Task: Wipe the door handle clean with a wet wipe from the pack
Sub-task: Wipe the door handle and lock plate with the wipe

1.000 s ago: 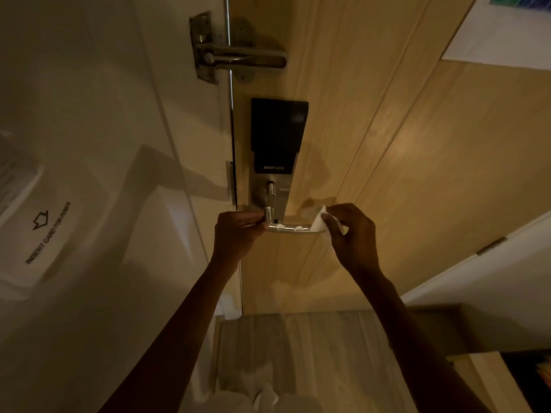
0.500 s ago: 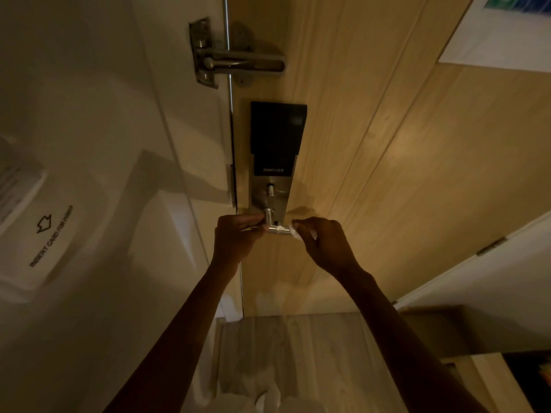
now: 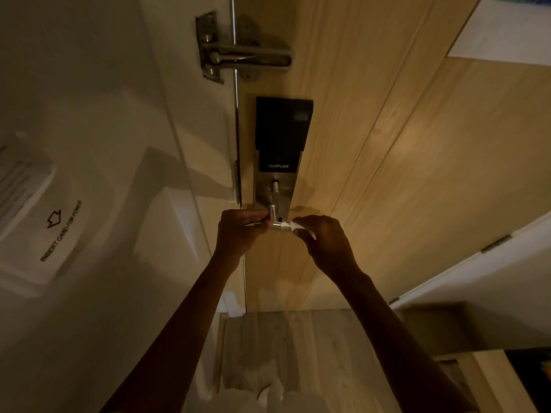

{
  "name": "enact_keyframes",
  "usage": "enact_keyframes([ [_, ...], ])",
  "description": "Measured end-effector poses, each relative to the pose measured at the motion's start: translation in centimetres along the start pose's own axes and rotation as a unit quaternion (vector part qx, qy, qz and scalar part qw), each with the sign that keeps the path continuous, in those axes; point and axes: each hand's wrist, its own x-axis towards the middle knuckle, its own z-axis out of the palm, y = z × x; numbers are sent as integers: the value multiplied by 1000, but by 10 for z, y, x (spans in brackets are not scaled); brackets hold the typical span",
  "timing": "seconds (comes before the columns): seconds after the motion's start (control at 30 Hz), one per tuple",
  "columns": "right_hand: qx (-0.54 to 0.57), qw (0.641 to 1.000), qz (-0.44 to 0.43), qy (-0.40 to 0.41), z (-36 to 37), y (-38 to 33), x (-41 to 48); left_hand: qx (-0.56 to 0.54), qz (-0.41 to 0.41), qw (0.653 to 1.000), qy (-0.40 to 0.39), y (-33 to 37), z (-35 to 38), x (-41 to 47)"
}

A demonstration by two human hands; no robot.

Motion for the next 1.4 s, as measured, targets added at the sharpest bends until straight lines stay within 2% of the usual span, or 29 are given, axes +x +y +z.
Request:
enact_keyframes([
  [0.2,-50,998,-38,-22,-22,21,-4,-18,-15,1000,2,-1,1,1],
  [0.4,-105,993,-39,-23,1,15,-4,-7,-2,1000,-3,-4,1,1],
  [0.53,-91,992,-79,-45,-27,27,-4,1,10,1000,-9,-5,-3,3],
  [0.8,-44,997,-7,-61,-49,43,-9,-12,0,1000,-5,-4,-2,1],
  [0.87,-86,995,26,-37,-57,53,-10,-14,6,1000,-7,-3,-2,1],
  [0.93,-102,992,65,20,-65,59,-11,-3,17,1000,-8,-5,-1,2],
  [1.03,-37,984,105,140,-62,39,-5,4,11,1000,-13,-5,-3,4],
  [1.1,-5,976,115,183,-46,18,2,11,16,1000,-25,-3,-4,4],
  [1.13,11,973,117,200,-36,8,5,-2,2,999,-33,-4,-4,5],
  [1.2,39,966,117,228,-17,-9,10,-87,-88,991,-43,-4,-4,7],
  [1.27,25,967,129,217,0,-21,13,-152,-159,975,-41,-7,-3,10],
  [1.4,8,983,117,143,22,-27,10,-184,-180,966,-37,-5,-2,12],
])
